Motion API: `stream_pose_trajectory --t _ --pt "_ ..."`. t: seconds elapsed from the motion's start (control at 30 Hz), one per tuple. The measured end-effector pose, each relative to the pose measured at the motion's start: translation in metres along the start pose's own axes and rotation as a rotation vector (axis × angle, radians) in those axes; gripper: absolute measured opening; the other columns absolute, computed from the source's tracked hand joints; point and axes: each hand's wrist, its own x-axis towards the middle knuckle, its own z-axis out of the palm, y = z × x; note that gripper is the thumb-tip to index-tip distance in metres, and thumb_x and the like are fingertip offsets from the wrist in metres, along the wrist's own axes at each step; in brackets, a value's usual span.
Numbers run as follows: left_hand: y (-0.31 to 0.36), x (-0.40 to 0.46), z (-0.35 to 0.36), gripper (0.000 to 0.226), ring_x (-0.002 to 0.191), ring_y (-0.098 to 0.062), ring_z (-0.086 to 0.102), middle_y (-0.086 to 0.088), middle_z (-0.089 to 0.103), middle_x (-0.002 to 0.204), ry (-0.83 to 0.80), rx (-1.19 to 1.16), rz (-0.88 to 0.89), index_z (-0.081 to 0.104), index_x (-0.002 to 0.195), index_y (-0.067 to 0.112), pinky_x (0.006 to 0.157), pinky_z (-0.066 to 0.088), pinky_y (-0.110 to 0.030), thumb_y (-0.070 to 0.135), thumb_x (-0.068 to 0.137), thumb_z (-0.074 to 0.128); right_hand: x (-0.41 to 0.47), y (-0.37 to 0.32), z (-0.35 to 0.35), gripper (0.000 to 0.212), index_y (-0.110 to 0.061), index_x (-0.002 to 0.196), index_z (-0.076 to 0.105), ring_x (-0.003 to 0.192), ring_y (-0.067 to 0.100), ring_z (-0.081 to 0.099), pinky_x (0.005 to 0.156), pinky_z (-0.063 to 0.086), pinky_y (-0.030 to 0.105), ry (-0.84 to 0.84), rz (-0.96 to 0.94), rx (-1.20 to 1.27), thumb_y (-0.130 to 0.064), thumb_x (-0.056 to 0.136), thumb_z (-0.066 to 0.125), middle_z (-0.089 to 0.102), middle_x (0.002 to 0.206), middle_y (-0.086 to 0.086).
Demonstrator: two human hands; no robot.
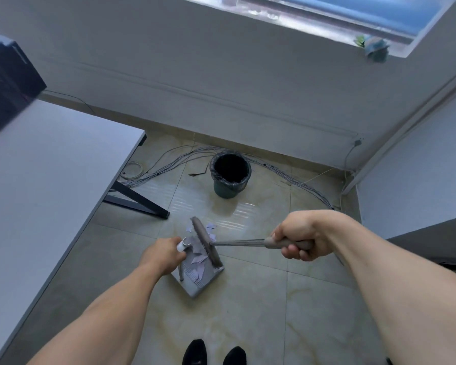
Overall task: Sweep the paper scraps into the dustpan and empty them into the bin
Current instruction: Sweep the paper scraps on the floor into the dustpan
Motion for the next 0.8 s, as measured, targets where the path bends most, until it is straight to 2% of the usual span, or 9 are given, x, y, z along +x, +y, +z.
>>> stream_pose_trajectory --t 0.07,0.13,0.23,0.37,0.47,0.57,0.7,0.8 --pt "-0.006 -0.005 -0.007 0.016 0.088 -0.029 0.063 -0.006 0.069 0.095 0.002 -0.007 -0.012 0.064 0.097 0.023 0.064 0.044 -0.031 0.028 0.084 0.057 -0.009 -0.007 -0.008 0.029 -0.008 0.122 0.058 0.034 0.005 0.044 0.035 0.033 0.013 -0.015 -0.006 0.038 -0.021 0.101 0.042 0.052 0.058 0.000" --pt "-0.014 -0.010 -0.012 0.016 0.091 -0.029 0.063 -0.007 0.070 0.097 0.005 -0.014 -0.015 0.064 0.098 0.024 0.063 0.042 -0.031 0.028 0.084 0.058 -0.013 -0.014 -0.012 0.018 -0.016 0.113 0.058 0.034 0.004 0.043 0.034 0.033 0.013 -0.046 -0.016 0.093 -0.025 0.101 0.050 0.050 0.058 -0.002" --pt "-0.029 -0.016 -0.020 0.017 0.092 -0.029 0.063 -0.007 0.070 0.099 0.006 -0.026 -0.031 0.065 0.099 0.025 0.064 0.043 -0.031 0.028 0.084 0.059 -0.002 -0.019 -0.003 0.011 -0.021 0.110 0.055 0.033 0.002 0.043 0.032 0.033 0.012 -0.103 -0.031 0.214 -0.025 0.099 0.056 0.046 0.060 -0.003" --pt "-0.051 -0.021 -0.019 0.005 0.082 -0.027 0.062 -0.004 0.067 0.087 0.013 -0.048 -0.043 0.059 0.084 0.025 0.057 0.039 -0.030 0.029 0.083 0.060 0.042 -0.019 0.032 0.010 -0.025 0.107 0.058 0.032 0.001 0.042 0.031 0.032 0.013 -0.153 -0.052 0.467 -0.022 0.097 0.056 0.047 0.055 -0.005" --pt "-0.067 -0.021 -0.013 0.015 0.079 -0.026 0.063 -0.003 0.068 0.083 0.026 -0.039 -0.040 0.062 0.086 0.020 0.055 0.039 -0.031 0.034 0.082 0.059 0.076 -0.026 0.064 0.005 -0.024 0.094 0.058 0.031 0.001 0.042 0.031 0.031 0.012 -0.208 -0.083 0.654 -0.021 0.096 0.054 0.047 0.055 -0.006" --pt "-0.077 -0.020 -0.006 0.016 0.078 -0.027 0.064 -0.004 0.069 0.081 0.036 -0.030 -0.033 0.059 0.082 0.021 0.053 0.037 -0.032 0.036 0.083 0.058 0.105 -0.034 0.093 0.015 -0.021 0.081 0.056 0.029 0.000 0.042 0.030 0.031 0.011 -0.237 -0.074 0.761 -0.021 0.096 0.052 0.048 0.049 -0.006" --pt "-0.086 -0.014 0.000 0.020 0.074 -0.028 0.060 -0.005 0.065 0.078 0.042 -0.024 -0.028 0.048 0.071 0.027 0.053 0.035 -0.033 0.037 0.084 0.059 0.142 -0.033 0.115 0.021 -0.020 0.078 0.051 0.027 0.001 0.040 0.027 0.027 0.011 -0.235 -0.012 0.826 -0.022 0.098 0.048 0.047 0.045 -0.006" --pt "-0.086 -0.011 -0.001 0.012 0.075 -0.029 0.058 -0.005 0.064 0.081 0.037 0.008 -0.025 0.055 0.081 0.023 0.057 0.038 -0.034 0.034 0.085 0.058 0.151 -0.012 0.117 0.025 -0.019 0.077 0.048 0.024 0.002 0.037 0.026 0.021 0.009 -0.228 0.057 0.878 -0.023 0.101 0.044 0.044 0.043 -0.005"
